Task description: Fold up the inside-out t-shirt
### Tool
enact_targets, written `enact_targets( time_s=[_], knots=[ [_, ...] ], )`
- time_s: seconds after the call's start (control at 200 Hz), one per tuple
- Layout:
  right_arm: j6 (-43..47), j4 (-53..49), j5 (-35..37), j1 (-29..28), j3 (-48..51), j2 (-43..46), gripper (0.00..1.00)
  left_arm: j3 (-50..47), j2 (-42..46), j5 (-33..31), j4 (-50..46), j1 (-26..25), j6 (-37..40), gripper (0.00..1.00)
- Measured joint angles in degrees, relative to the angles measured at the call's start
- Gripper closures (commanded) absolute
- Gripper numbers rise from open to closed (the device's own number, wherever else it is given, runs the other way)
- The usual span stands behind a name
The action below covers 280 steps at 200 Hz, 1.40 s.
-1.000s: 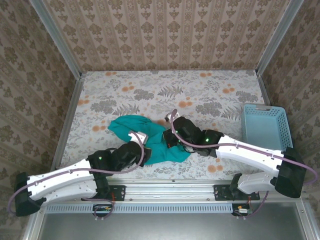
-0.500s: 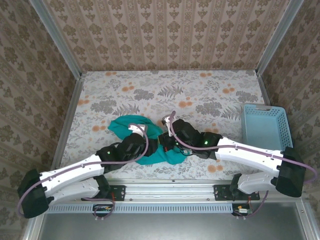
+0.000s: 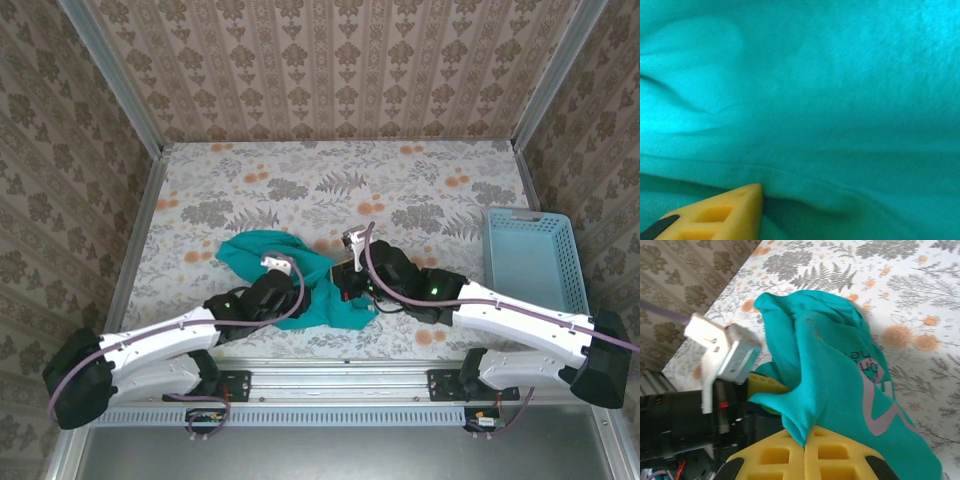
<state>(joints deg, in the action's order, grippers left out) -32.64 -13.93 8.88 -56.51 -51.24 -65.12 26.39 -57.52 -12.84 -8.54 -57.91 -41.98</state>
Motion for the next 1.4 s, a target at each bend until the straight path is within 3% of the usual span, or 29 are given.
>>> enact_targets(
  time_s=[0.12,0.33,0.495,0.65,0.73,0.84,1.135,1.4],
  knots=[
    [-0.13,-1.95,1.22,2.36,0.0,-0.09,1.0,-1.05,3.3,0.15,-0.2,0.26,1.09,0.69],
    [0.94,-4.31,1.9,5.33,-0.02,-1.33,0.99,-1.38,8.11,0.26,-1.01,0.26,4.85,0.8],
    [1.95,-4.57,2.4,6.69,-0.13,-3.76,0.82,-2.99,10.36,1.46,-1.4,0.26,7.34,0.86],
    [3.13,-5.62,3.58,8.92,-0.55,-8.44,0.59,-4.92,10.23,5.7,0.37,0.26,8.66,0.88],
    [3.72,-6.58,3.85,9.11,-0.57,-9.55,0.53,-4.96,8.87,7.52,2.14,0.26,8.81,0.89],
    [4.02,-8.22,4.9,7.61,-0.85,-9.33,0.52,-4.96,7.34,8.76,3.61,0.28,8.81,0.89],
    [-1.46,-4.81,4.11,-4.72,-0.15,-5.97,0.54,-4.96,6.99,9.49,5.62,0.63,8.81,0.89],
    [-11.17,2.29,-0.11,-2.75,1.25,-14.58,0.52,-5.01,7.06,9.9,5.64,0.63,8.79,0.9]
  ],
)
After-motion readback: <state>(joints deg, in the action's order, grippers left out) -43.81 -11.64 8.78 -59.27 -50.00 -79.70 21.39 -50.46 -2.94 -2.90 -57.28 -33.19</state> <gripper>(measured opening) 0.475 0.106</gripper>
